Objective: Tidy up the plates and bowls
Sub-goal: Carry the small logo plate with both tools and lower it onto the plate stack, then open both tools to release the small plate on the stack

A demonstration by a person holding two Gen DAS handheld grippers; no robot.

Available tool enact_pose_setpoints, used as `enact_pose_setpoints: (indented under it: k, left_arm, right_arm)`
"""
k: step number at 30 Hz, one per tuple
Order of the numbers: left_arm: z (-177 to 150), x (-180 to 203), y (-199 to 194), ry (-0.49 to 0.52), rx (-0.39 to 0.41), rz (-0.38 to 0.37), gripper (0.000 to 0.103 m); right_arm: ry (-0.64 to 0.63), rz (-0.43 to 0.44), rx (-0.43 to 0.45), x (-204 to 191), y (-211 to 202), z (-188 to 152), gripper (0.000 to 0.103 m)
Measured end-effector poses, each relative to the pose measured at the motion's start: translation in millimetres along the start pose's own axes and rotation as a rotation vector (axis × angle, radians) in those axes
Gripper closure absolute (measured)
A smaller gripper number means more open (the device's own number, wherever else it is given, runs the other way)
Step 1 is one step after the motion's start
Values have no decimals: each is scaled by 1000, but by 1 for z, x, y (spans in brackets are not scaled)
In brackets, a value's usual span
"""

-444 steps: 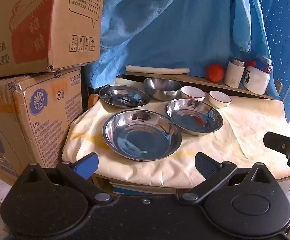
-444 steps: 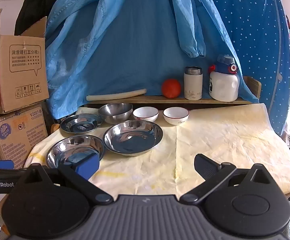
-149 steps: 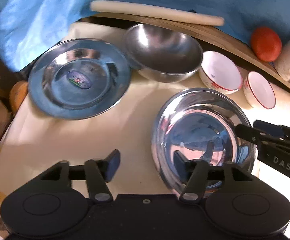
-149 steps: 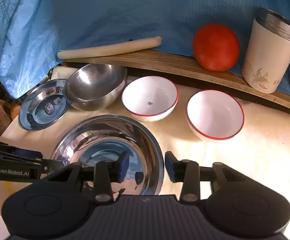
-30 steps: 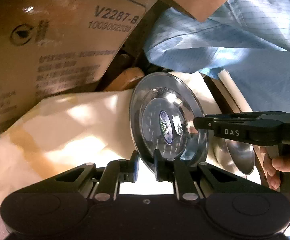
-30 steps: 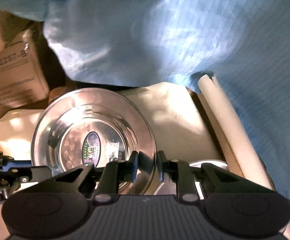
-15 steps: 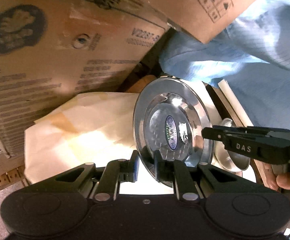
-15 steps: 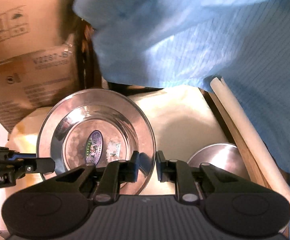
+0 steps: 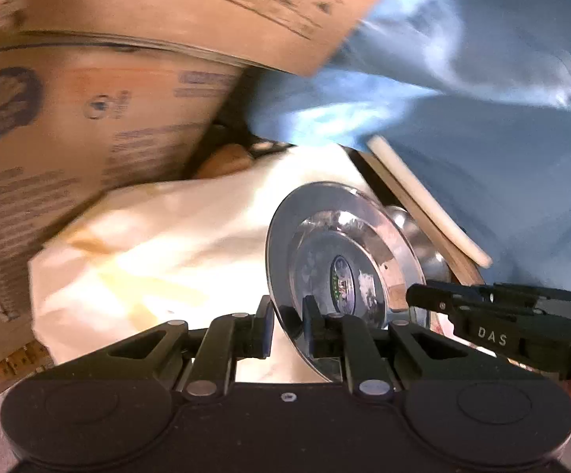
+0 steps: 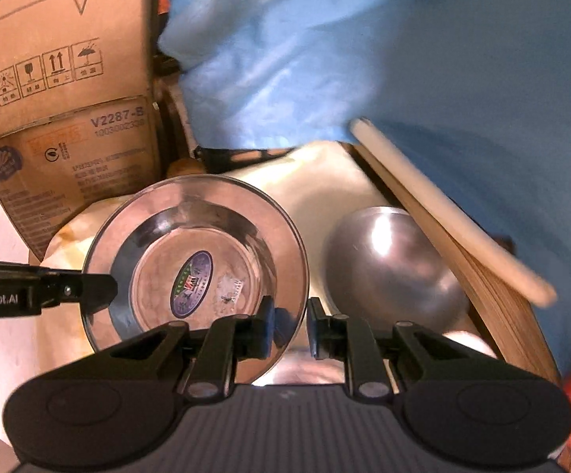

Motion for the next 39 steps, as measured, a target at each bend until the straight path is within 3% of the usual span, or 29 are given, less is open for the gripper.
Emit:
enact_pose_setpoints:
  k: [6,19,21,23,27,34,39]
  left_arm:
    - [-5,28,17,73,-43,-83,88]
    - [-28,76,22,238,-135,-172,86]
    - [-32,81,24,256,-146,-180,87]
    - [-36,88,25,276,-172,-227,87]
    - [-49,102,30,362,-203,-213,90]
    - [-50,89,38,300,-226,-154,89]
    - [-49,84,38,295,-210,-136,88]
  right_arm:
    - [118,-62,19,21,-27,-30,83]
    - [297,-136,48,45,-73,-92,83]
    - [313,-139,46,45,-79,-99,83]
    - [338,-64,60,42,-82,-103,91]
    - [266,-92,51,23,-78,-102,91]
    - [334,-81,48,28,-75,-116,91]
    - [370,-72,56,34,-72,-121,84]
Point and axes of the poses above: each gripper's, at about its wrist camera, not at the fingertips, and y roughly the way its jaws point, x to its right, z to its top, the point moved 3 cm from there along y, roughly the way its jaws point, and after that the axes turned 7 degrees about y, right-handed, at the moved point
